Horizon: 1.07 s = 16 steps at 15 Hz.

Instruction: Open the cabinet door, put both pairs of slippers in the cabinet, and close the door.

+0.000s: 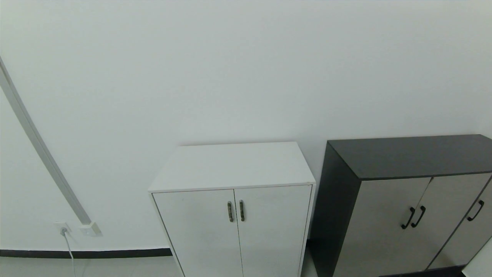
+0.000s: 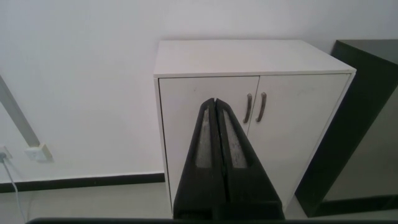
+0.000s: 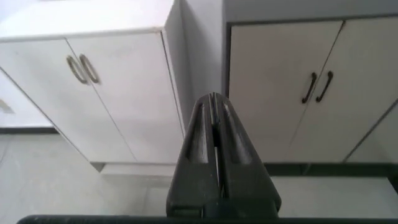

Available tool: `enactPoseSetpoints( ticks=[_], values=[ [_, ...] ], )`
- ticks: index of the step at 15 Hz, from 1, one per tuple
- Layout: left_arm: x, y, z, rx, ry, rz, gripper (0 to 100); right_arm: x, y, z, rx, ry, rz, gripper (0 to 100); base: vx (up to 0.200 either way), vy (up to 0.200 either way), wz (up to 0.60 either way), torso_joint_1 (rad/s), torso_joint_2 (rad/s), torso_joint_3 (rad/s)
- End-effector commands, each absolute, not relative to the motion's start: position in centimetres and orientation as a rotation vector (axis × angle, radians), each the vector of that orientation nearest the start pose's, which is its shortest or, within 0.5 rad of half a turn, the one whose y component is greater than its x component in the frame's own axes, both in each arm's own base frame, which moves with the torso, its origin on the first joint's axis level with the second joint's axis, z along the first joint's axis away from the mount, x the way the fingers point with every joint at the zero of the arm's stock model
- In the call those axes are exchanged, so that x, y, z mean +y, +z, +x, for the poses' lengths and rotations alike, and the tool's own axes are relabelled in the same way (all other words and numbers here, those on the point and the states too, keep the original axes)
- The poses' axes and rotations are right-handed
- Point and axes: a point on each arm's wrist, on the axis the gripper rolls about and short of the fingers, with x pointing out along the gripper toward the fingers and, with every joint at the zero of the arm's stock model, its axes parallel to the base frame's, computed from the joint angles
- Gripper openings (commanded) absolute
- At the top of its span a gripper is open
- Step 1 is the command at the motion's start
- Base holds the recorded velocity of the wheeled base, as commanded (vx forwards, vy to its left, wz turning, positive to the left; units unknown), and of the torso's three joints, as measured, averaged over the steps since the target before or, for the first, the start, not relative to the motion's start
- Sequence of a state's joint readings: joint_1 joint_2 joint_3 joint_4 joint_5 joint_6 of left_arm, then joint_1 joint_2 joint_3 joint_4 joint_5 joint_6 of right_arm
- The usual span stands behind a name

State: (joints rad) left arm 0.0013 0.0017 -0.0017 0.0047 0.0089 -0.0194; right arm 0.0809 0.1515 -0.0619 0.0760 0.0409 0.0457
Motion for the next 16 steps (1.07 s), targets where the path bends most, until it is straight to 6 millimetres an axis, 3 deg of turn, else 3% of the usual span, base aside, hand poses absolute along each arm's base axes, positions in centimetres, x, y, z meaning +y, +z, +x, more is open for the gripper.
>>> enactPoseSetpoints(
  ticks=[1,9,16],
  values=[
    [0.0,7.5,-2.3,0.004,0.011,-0.020,0,-0.1,8.7,-1.7,0.145,0.122,0.028,0,0.000,0.000,0.00,0.000,0.00,0.000],
    [0.0,7.5,-2.3,0.004,0.012,-0.020,0,-0.2,8.7,-2.3,0.072,-0.173,-0.022,0,0.000,0.000,0.00,0.000,0.00,0.000],
    [0.0,7.5,-2.3,0.006,0.014,-0.021,0,0.2,8.4,-2.8,0.016,0.069,0.010,0,0.000,0.000,0.00,0.000,0.00,0.000]
  ],
)
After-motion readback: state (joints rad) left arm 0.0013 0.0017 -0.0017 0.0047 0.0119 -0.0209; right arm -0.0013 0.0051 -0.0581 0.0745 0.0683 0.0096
